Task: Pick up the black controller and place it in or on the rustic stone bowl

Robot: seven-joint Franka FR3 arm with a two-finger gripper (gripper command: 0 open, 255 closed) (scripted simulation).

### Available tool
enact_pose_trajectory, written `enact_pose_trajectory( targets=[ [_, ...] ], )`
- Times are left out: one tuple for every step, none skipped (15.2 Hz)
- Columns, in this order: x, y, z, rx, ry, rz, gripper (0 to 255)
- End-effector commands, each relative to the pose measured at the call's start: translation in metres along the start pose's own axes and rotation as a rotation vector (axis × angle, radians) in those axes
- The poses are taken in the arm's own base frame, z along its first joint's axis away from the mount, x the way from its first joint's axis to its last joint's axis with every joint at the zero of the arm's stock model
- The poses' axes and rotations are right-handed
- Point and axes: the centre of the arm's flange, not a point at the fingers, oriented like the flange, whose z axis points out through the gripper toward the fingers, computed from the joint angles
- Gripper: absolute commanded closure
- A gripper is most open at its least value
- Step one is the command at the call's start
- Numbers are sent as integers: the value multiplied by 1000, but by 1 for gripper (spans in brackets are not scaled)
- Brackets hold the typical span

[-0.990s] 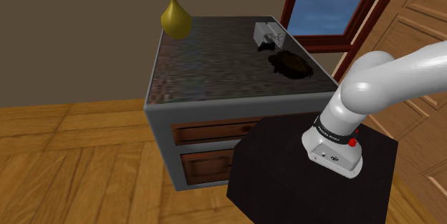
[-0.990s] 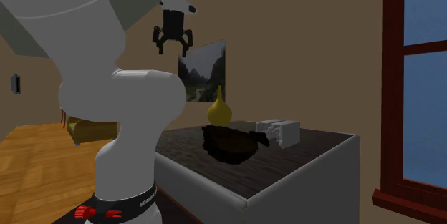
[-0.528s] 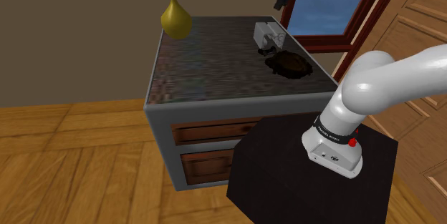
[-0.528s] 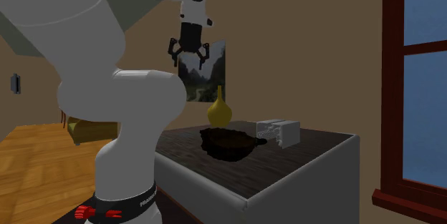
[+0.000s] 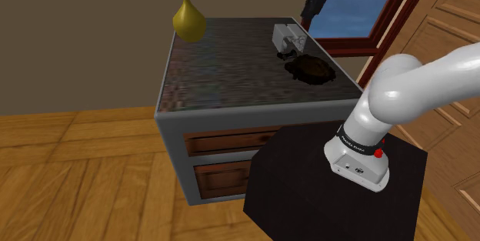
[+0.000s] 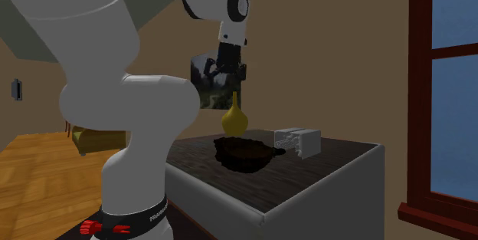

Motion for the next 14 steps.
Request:
enact_pose_trajectory(
  targets=[
    [-12,26,15,10,-1,-76,0],
    [-15,37,21,15,-1,-111,0],
    [-19,49,27,21,-2,-146,0],
    [-22,61,34,26,-2,-181,0],
    [-25,73,40,32,-2,-216,0],
    [-27,85,46,37,-2,-251,0],
    [-29,97,53,43,-3,-286,0],
    [-31,110,59,48,-3,-321,0],
    [-32,122,66,53,-3,-356,0],
    [-32,134,73,59,-4,-391,0],
    [-32,146,79,64,-4,-426,0],
    [-32,158,86,70,-4,-461,0],
    [-32,170,93,75,-4,-496,0],
    [-31,182,100,81,-5,-531,0]
  ],
)
